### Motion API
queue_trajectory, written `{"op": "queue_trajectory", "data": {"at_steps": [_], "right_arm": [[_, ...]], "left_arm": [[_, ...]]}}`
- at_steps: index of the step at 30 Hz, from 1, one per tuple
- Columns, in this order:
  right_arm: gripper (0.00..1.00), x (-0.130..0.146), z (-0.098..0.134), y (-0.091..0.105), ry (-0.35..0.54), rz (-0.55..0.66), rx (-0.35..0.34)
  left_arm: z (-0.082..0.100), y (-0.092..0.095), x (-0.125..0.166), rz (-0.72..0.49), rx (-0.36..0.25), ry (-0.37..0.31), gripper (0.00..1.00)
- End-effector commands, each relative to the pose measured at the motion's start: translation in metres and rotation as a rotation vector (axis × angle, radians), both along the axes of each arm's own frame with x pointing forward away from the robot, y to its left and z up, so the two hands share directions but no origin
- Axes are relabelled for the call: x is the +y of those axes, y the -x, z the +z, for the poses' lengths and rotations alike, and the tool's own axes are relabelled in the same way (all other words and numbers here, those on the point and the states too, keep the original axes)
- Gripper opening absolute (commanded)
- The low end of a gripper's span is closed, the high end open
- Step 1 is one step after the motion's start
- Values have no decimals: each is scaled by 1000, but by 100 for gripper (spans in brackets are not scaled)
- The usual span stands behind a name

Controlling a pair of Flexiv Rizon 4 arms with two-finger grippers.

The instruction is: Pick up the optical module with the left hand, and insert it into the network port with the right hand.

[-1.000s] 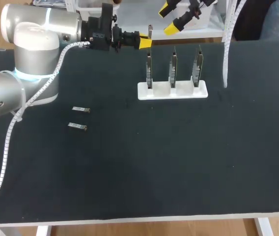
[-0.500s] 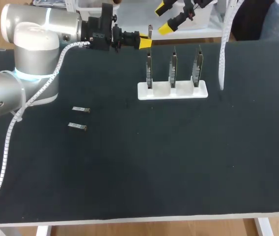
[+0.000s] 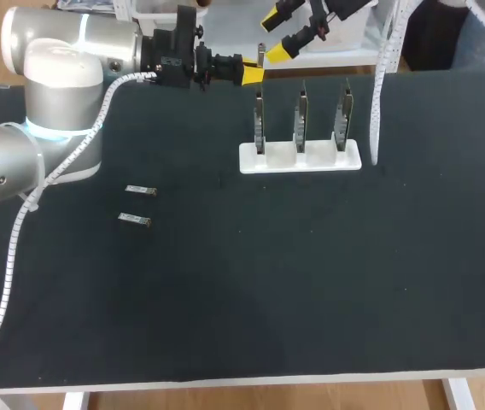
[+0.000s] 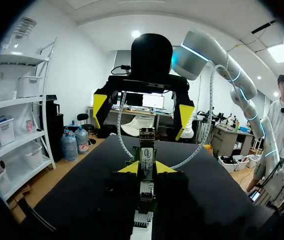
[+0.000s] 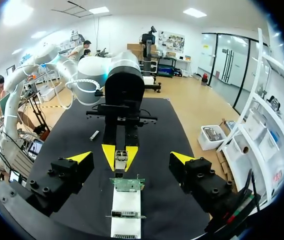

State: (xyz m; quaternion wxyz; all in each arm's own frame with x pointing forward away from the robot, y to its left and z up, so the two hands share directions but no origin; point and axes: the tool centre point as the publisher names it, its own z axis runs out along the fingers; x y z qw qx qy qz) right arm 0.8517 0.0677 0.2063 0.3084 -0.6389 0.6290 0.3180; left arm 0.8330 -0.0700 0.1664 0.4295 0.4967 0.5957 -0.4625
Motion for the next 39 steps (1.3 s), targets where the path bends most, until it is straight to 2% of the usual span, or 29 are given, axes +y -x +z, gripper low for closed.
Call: {"op": "queue_trajectory", "data": {"at_steps": [1,39], "right_arm": [[100,0,0,-8,1,252,194],[100,18,-4,8,30,330,206]], "left_arm": [[0,-1,0,-2,1,-2,0],[0,-1,0,-2,1,-2,0]]}}
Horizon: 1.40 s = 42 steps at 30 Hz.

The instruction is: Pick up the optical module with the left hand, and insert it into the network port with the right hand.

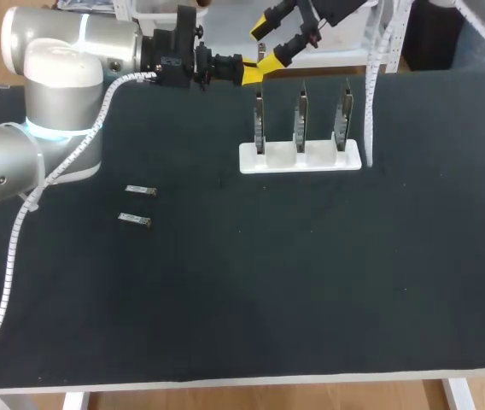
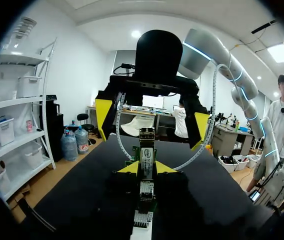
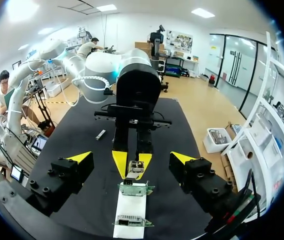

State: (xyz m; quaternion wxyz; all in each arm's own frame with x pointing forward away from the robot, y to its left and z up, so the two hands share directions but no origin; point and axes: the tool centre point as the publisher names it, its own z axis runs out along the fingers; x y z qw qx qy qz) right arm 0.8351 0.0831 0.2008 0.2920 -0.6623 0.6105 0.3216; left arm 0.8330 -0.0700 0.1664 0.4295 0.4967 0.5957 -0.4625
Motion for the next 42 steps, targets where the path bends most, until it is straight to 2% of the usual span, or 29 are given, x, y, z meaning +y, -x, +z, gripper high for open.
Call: {"op": "queue_trajectory", "data": {"at_steps": [1,9,10,11,35,36,37,38,39,42], "right_arm": [[100,2,1,-8,18,261,209],[100,1,1,-10,23,250,202],[39,1,1,-10,23,250,201],[0,1,1,-10,21,252,201],[0,2,0,-11,17,253,196],[0,2,0,-11,17,254,195],[0,2,0,-11,17,253,195],[0,2,0,-11,17,253,194],[0,2,0,-11,17,253,193],[0,2,1,-11,17,253,190]], "left_arm": [[0,-1,0,-2,1,-2,0],[0,-1,0,-2,1,-2,0],[0,-1,0,-2,1,-2,0],[0,-1,0,-2,1,-2,0],[0,-1,0,-2,1,-2,0],[0,-1,0,-2,1,-2,12],[0,-1,0,-2,1,-2,48],[0,-1,0,-2,1,-2,94],[0,-1,0,-2,1,-2,100],[0,-1,0,-2,1,-2,100]]}}
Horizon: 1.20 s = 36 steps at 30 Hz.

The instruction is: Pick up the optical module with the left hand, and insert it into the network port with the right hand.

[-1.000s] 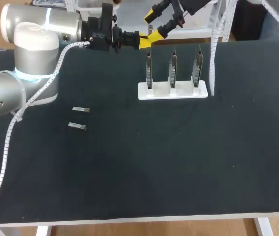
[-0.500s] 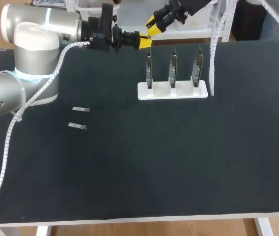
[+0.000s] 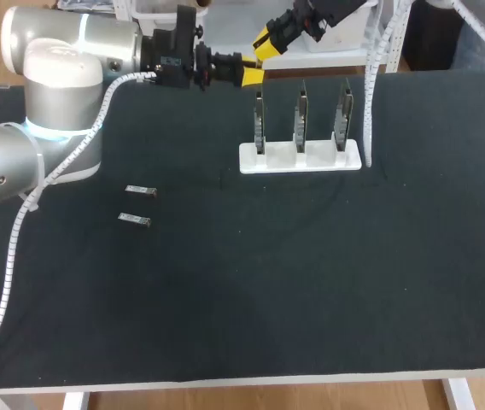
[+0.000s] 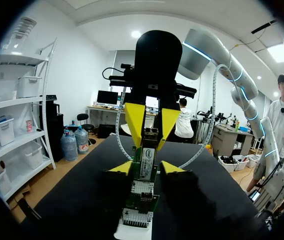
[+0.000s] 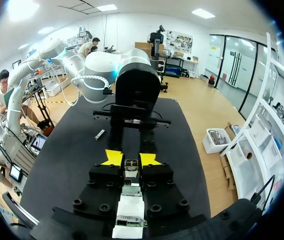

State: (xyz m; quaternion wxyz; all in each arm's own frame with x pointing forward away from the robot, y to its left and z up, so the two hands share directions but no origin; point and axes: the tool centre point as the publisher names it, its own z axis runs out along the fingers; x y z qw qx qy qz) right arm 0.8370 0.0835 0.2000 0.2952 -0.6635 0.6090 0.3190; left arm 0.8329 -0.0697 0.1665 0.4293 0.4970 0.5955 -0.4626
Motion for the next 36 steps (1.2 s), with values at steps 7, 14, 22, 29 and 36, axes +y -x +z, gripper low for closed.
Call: {"op": "queue_trajectory", "data": {"at_steps": [7,14,22,29,36], "right_arm": [[0,0,3,-9,21,253,194],[0,-1,5,-8,22,250,188],[0,-1,6,-7,20,252,183],[0,0,6,-7,20,253,185],[0,-1,4,-6,20,249,190]], "left_arm": [[0,-1,0,-1,1,-2,100],[3,2,0,-28,-11,-29,100],[-3,8,22,-5,17,-104,100],[-10,16,38,-2,29,-173,100],[-14,22,47,-2,35,-230,100]]}}
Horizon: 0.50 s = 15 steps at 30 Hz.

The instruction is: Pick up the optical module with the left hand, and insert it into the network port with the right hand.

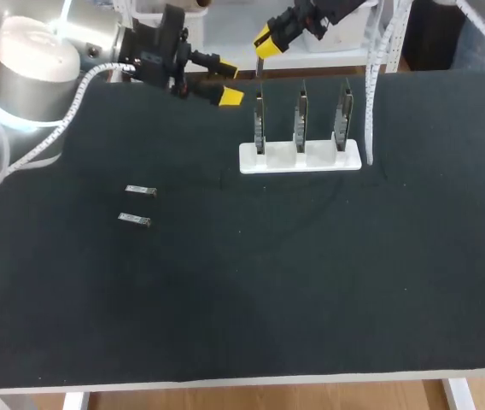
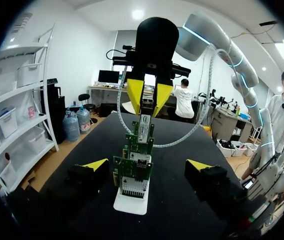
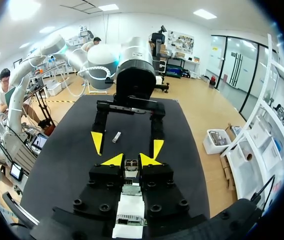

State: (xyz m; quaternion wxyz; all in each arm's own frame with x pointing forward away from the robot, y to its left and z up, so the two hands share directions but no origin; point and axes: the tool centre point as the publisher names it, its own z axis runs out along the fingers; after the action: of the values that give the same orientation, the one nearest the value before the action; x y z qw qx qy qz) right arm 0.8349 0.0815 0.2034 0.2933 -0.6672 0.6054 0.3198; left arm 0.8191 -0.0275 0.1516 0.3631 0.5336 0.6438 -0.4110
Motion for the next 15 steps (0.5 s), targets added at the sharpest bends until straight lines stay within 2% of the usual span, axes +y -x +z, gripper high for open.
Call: {"op": "queue_trajectory", "data": {"at_steps": [1,7,15], "right_arm": [[0,1,1,-8,19,238,191],[0,1,0,-7,20,240,193],[0,1,0,-7,23,243,192]], "left_arm": [[1,8,5,9,-5,-44,100],[-3,9,7,-12,-17,-149,100],[-7,6,12,2,-2,-152,100]]}}
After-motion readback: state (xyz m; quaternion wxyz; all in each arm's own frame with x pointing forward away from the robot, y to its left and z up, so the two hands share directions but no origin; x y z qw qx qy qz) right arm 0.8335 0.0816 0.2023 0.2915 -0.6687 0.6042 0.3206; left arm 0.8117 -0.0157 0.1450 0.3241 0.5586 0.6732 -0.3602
